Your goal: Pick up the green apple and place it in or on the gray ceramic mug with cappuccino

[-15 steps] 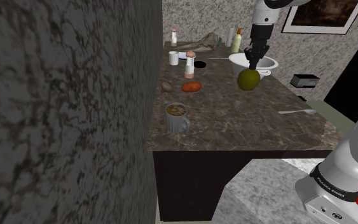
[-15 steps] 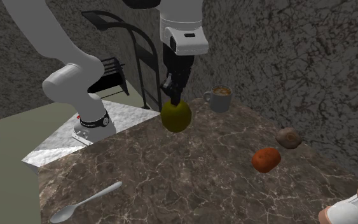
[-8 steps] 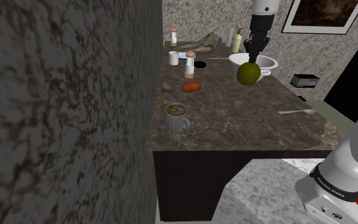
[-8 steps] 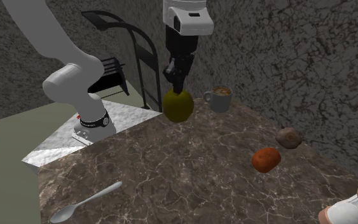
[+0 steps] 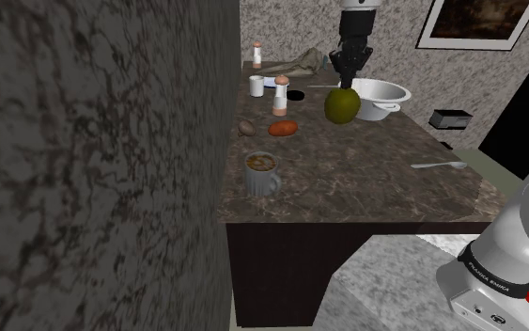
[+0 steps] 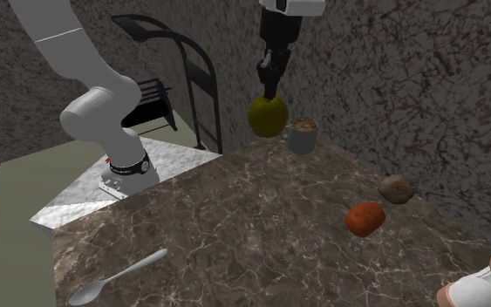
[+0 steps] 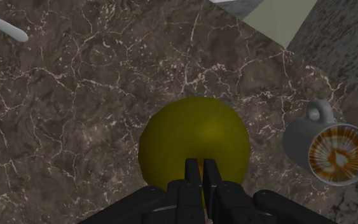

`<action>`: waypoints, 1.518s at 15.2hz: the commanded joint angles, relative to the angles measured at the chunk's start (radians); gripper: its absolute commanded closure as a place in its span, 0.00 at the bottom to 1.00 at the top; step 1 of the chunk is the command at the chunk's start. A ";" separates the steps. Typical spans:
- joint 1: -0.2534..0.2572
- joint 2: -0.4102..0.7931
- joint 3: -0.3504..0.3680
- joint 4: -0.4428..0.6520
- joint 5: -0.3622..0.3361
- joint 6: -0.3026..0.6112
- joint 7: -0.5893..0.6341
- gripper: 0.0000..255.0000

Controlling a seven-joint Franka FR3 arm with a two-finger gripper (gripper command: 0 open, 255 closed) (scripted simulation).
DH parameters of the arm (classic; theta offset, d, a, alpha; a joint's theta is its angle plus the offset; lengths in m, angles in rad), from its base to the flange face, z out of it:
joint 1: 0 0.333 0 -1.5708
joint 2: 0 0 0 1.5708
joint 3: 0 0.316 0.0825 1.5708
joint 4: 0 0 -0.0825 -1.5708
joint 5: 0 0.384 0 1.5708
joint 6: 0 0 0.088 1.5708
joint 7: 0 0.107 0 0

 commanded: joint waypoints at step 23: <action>0.190 0.441 0.200 0.556 -0.027 -0.120 0.386 1.00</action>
